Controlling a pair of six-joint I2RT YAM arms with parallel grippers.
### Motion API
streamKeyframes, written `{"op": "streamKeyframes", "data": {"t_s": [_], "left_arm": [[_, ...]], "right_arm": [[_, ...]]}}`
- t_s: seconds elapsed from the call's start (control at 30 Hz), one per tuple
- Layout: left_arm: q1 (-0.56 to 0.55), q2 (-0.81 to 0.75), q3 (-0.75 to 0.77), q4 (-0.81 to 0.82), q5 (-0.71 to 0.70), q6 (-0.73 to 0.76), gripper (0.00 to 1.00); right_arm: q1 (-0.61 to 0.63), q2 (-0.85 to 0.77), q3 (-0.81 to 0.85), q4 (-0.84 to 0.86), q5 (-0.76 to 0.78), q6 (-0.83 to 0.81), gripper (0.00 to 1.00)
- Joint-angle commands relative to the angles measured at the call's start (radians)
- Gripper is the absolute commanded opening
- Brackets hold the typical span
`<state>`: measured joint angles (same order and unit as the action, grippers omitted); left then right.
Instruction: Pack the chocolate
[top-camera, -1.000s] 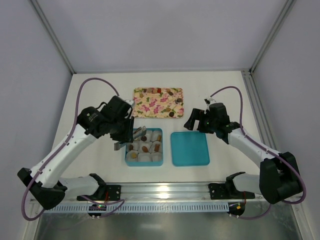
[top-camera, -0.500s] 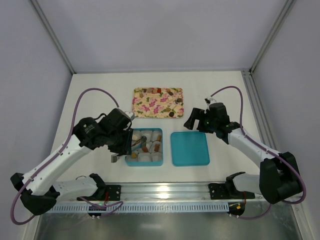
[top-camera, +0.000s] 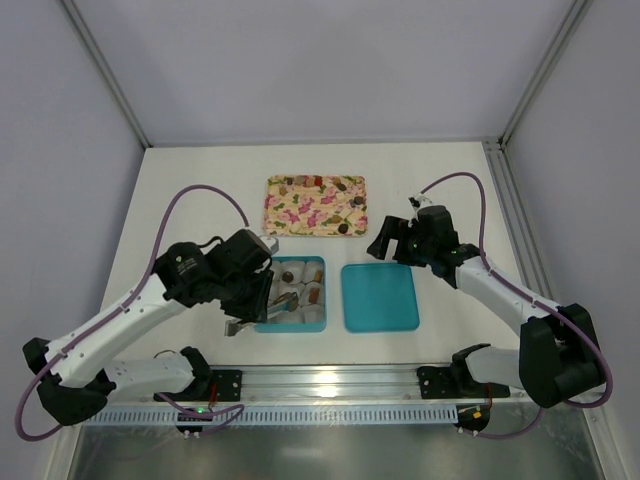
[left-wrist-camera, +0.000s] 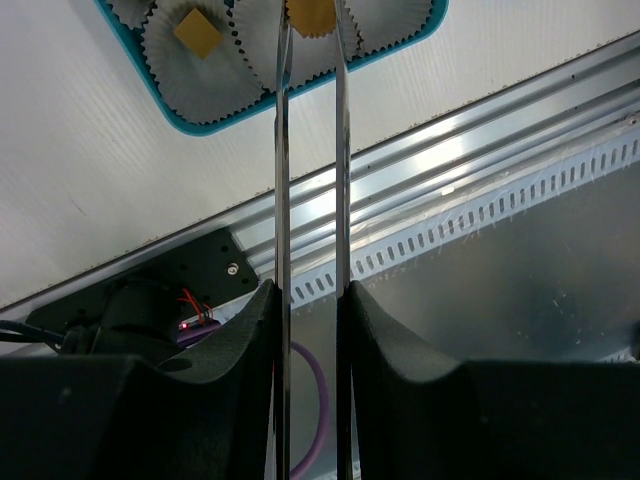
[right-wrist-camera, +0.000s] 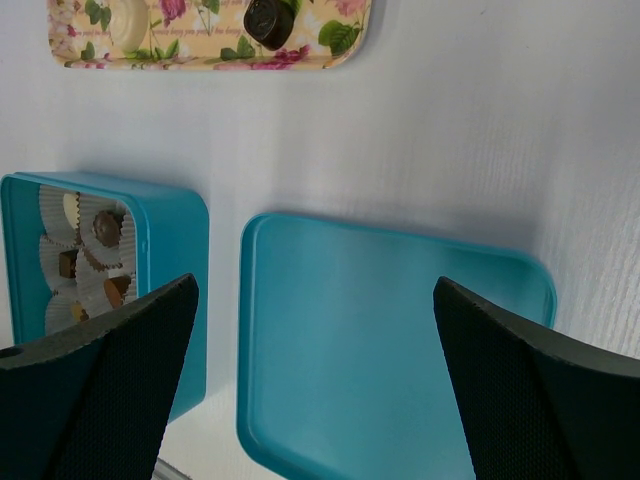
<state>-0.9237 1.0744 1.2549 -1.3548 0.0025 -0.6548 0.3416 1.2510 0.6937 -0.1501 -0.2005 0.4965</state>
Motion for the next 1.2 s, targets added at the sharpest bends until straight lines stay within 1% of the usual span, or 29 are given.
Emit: {"op": "streamKeyframes", "data": {"t_s": [0.0, 0.23, 0.3, 0.6, 1.17], "left_arm": [[-0.014, 0.009, -0.002, -0.058, 0.005, -0.02, 0.26], [-0.04, 0.015, -0.028, -0.072, 0.005, -0.023, 0.26], [-0.044, 0.015, -0.034, -0.072, -0.022, -0.025, 0.26], [-0.049, 0.019, -0.058, -0.07, -0.035, -0.023, 0.26], [-0.056, 0.039, -0.069, -0.058, -0.036, -0.012, 0.31]], "right_arm": [[0.008, -0.013, 0.003, 0.04, 0.019, 0.004, 1.0], [0.008, -0.018, -0.006, 0.047, 0.018, 0.007, 1.0], [0.01, -0.018, -0.006, 0.046, 0.018, 0.007, 1.0], [0.01, -0.024, -0.01, 0.046, 0.018, 0.005, 1.0], [0.008, -0.022, -0.011, 0.044, 0.021, -0.001, 1.0]]}}
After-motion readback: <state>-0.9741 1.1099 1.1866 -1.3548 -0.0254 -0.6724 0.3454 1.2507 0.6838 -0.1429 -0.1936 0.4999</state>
